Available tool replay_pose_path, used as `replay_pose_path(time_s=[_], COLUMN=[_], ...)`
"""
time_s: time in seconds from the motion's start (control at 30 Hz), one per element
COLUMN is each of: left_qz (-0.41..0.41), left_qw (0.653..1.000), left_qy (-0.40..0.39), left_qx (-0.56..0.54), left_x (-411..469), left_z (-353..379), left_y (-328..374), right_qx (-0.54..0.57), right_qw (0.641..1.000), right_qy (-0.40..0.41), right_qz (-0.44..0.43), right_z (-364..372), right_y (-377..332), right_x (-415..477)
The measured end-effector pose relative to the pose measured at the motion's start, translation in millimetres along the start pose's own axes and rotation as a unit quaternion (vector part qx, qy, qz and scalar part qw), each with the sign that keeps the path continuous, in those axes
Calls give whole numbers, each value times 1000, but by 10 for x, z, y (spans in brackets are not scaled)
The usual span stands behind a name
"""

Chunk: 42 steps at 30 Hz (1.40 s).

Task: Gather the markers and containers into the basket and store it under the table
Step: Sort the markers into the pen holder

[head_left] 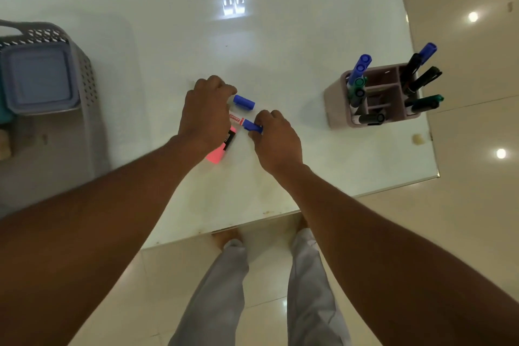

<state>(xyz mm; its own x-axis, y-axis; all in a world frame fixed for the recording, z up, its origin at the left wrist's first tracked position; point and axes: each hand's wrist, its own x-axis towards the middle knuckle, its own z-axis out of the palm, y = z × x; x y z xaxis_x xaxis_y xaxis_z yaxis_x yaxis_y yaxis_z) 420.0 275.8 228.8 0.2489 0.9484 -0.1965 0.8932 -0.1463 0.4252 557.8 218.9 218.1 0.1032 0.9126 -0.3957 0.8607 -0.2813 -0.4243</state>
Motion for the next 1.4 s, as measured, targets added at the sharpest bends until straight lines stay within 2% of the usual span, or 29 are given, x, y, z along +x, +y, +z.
replay_pose_path(time_s=[0.13,0.33,0.5,0.63,0.77,1.0,1.07,1.2,1.3,1.4], left_qz=[48,68,67,79,121,151,117,40,13,3], left_qw=[996,993,996,976,953,925,931,946,949,952], left_qy=[-27,-48,13,69,98,121,111,47,27,33], left_qx=[68,86,-50,-189,-262,-328,-327,-319,-313,-304], left_x=[171,291,200,-7,-173,58,211,388,385,374], left_z=[28,35,-95,-342,-692,-1021,-933,-573,-313,-156], left_y=[-11,65,306,817,1440,2461,2655,2864,2940,2961], right_qx=[32,156,282,314,299,165,122,81,81,106], right_qw=[999,985,954,934,927,926,936,966,971,981], right_qy=[-1,-14,84,168,223,303,291,211,188,142], right_qz=[29,77,64,28,-46,-153,-156,-124,-122,-84], right_z=[-28,-110,-341,-846,-1562,-2888,-3104,-3178,-3007,-2785], right_y=[68,224,207,148,150,542,750,1138,1359,1568], right_x=[-46,-77,-185,-352,-537,-515,-365,-145,-107,-65])
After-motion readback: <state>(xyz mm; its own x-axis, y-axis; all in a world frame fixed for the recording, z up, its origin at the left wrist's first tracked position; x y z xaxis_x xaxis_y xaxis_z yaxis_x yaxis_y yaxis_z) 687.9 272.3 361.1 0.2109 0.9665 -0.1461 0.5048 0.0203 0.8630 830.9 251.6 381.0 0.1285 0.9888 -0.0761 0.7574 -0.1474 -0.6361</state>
